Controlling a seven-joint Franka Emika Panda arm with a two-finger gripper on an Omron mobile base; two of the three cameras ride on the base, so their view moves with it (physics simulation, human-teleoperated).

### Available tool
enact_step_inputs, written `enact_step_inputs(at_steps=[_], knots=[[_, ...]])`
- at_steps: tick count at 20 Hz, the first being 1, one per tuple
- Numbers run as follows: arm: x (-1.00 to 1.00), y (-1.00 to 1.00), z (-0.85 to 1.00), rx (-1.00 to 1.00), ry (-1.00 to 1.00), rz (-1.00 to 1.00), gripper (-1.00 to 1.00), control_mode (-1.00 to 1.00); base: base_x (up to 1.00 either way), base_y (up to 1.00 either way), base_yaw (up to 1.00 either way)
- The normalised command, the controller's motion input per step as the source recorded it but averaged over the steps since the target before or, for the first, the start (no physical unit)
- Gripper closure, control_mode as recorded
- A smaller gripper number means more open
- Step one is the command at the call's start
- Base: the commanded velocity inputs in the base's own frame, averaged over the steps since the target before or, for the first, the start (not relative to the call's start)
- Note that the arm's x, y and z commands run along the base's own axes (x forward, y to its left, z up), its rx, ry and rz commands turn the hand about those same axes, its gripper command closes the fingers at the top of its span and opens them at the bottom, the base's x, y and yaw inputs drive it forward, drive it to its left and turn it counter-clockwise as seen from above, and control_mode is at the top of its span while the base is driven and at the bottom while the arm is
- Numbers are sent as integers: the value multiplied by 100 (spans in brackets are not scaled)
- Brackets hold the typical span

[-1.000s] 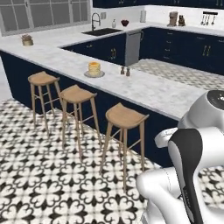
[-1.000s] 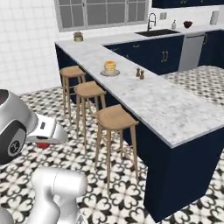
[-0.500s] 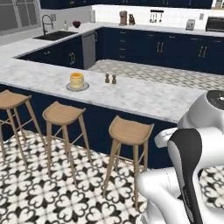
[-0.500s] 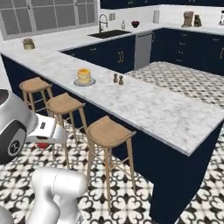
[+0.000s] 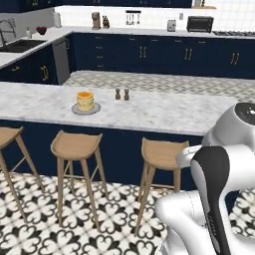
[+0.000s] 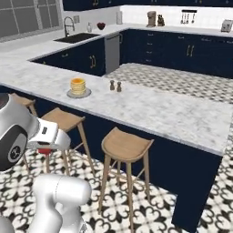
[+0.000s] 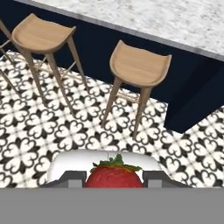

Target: Take the strawberry from the fridge and place it on top of the pancake, located on the dining counter.

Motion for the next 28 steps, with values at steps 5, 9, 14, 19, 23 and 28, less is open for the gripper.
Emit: enact_step_inputs(at_steps=[5,9,14,19,23,28], knots=[[0,0,0,0,0,0,100,100,2,100,-41],[0,0,0,0,0,0,100,100,12,100,-40],[0,0,0,0,0,0,100,100,28,100,-38],[0,0,0,0,0,0,100,100,54,97,-22],[0,0,0,0,0,0,100,100,67,91,-9],[0,0,0,0,0,0,100,100,72,39,-4]])
